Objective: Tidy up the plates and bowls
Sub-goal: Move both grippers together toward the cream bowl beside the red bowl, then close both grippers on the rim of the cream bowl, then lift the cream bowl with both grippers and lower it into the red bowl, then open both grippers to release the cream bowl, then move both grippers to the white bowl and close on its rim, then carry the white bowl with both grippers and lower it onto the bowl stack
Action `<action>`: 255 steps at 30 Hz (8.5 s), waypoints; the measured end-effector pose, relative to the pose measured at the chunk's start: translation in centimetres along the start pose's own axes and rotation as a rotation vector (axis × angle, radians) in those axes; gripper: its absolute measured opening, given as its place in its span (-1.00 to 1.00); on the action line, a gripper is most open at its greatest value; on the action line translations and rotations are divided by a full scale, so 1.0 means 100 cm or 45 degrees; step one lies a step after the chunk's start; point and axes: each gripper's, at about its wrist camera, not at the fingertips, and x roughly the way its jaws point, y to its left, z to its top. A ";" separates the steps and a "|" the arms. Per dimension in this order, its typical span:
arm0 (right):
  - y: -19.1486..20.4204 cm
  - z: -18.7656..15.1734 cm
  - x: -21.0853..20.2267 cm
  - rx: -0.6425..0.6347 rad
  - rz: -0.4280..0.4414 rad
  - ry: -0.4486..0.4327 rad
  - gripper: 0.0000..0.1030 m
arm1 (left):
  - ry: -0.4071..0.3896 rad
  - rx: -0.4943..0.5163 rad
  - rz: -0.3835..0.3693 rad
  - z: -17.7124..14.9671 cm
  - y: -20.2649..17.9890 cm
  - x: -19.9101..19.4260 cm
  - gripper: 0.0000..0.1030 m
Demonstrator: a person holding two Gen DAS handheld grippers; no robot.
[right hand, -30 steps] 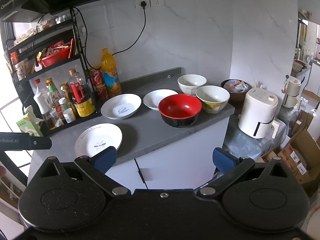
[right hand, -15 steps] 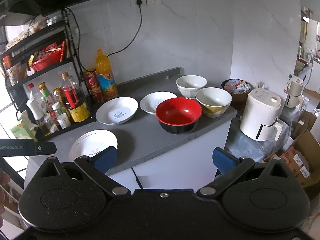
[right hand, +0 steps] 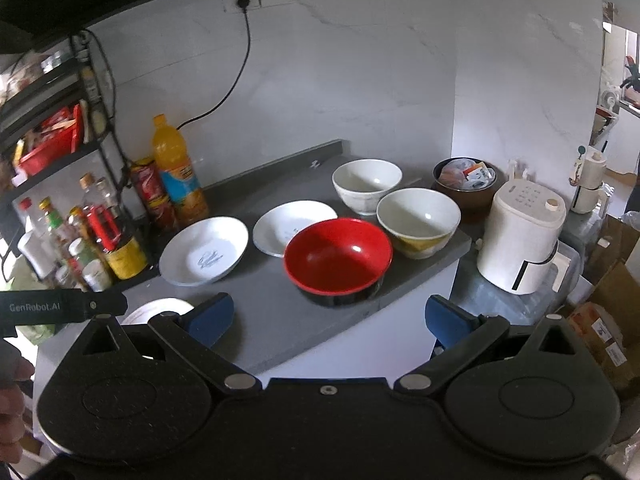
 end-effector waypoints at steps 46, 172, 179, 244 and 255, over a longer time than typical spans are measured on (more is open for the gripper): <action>-0.151 0.082 0.186 0.211 -0.196 0.046 0.99 | 0.119 0.157 -0.185 0.130 -0.144 0.221 0.94; -0.081 0.088 0.266 0.181 0.081 0.329 -0.13 | 0.388 -0.034 -0.035 0.117 -0.101 0.283 0.04; -0.097 0.103 0.276 0.206 0.097 0.313 0.09 | 0.354 -0.058 -0.006 0.131 -0.109 0.286 0.32; -0.168 0.149 0.455 0.326 0.213 0.497 -0.56 | 0.382 -0.389 -0.045 0.187 -0.150 0.452 -0.78; -0.160 0.155 0.406 0.359 0.210 0.394 -0.56 | 0.308 -0.310 -0.082 0.186 -0.154 0.407 -0.78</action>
